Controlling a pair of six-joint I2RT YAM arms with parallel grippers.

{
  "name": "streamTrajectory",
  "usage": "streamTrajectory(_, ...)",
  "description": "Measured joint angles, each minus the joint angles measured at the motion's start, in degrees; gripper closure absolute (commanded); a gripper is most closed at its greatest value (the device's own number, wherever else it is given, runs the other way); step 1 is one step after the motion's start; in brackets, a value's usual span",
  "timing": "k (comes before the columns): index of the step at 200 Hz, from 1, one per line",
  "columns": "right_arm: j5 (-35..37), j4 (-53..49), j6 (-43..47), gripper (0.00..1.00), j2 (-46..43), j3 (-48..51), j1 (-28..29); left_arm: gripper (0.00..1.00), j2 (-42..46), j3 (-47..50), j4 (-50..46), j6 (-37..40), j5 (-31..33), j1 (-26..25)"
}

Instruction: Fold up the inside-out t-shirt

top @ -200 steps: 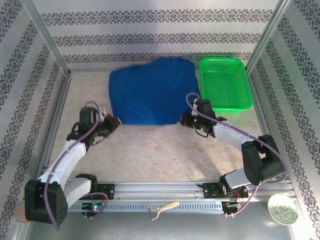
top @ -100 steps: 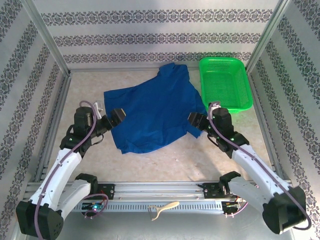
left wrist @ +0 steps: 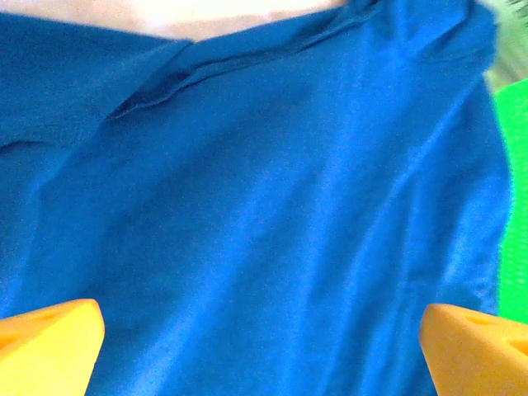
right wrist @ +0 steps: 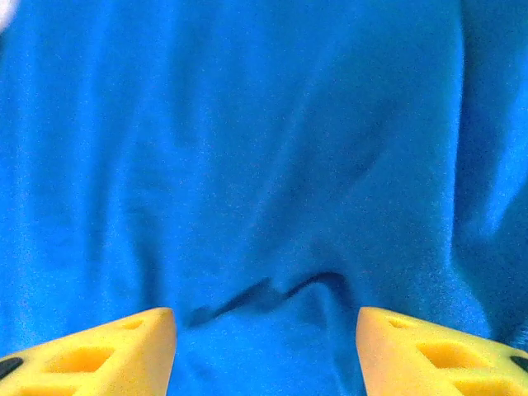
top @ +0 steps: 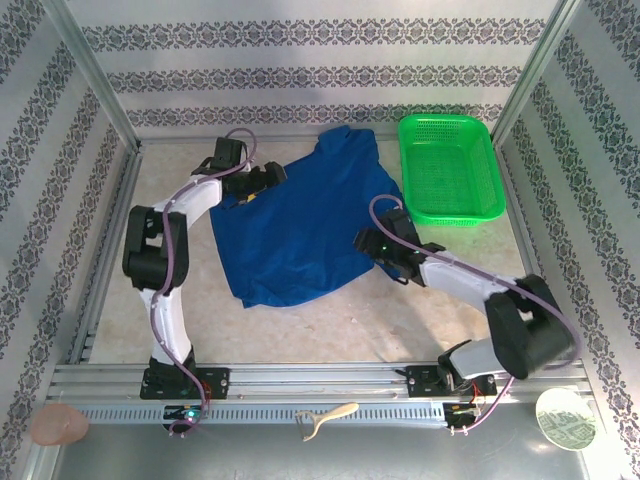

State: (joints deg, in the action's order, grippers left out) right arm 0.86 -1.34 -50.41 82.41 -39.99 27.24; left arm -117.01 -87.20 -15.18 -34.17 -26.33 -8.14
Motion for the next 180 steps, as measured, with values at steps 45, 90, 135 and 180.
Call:
streamTrajectory(45, 3.5, 0.0, -8.5, 0.38, 11.2, -4.7, 0.2, 0.02, -4.1, 1.7, -1.6, -0.4, -0.2, 4.6)
streamTrajectory(90, 1.0, -2.8, -11.4, 0.38, 24.2, -20.9, -2.4, 0.02, 5.3, 16.9, 4.0, -2.8, -1.9, 12.8)
streamTrajectory(135, -4.7, -10.6, -10.2, 0.39, 39.5, -44.6, -5.7, 0.04, 21.7, 40.3, 13.7, -10.2, -4.2, 14.2)
streamTrajectory(180, -9.6, -18.1, -1.4, 0.41, 42.9, -57.5, -9.4, 0.02, 35.6, 52.5, 17.2, -20.2, -5.2, 1.4)
